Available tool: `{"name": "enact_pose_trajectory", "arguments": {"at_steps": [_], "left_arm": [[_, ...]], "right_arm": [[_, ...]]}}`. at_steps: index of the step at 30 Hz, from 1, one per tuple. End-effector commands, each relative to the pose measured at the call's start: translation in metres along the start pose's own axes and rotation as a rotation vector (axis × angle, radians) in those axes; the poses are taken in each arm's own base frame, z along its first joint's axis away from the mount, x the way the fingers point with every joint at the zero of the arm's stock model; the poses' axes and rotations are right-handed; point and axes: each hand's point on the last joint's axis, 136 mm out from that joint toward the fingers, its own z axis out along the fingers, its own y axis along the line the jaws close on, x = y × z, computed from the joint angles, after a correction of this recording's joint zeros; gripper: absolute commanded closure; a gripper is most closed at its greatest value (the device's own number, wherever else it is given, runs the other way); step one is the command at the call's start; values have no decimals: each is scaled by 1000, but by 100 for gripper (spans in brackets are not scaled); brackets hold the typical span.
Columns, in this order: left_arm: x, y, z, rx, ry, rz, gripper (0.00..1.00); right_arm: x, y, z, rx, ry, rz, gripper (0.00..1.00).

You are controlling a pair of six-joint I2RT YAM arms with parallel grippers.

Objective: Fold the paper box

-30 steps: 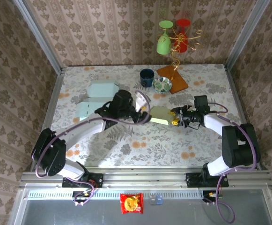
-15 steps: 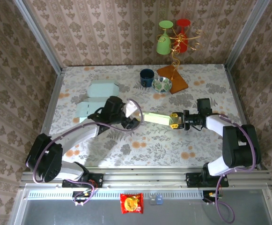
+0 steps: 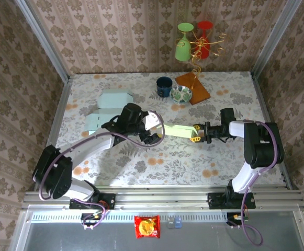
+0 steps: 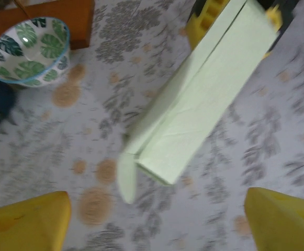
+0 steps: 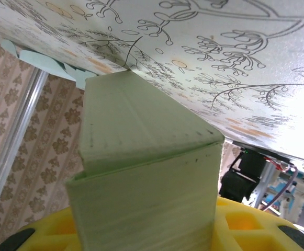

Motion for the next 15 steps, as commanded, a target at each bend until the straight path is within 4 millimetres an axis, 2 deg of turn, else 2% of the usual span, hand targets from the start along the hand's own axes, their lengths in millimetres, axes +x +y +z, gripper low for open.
{"name": "enact_pose_trajectory", "arguments": {"at_steps": [1, 7, 15], "left_arm": [[17, 12, 8, -29, 109, 272, 7], [19, 10, 32, 26, 121, 395, 3], [-5, -7, 58, 99, 53, 422, 3]], "right_arm": [[1, -28, -1, 80, 26, 85, 61], [-3, -33, -8, 92, 25, 105, 60], [-8, -36, -7, 100, 19, 120, 60]]}}
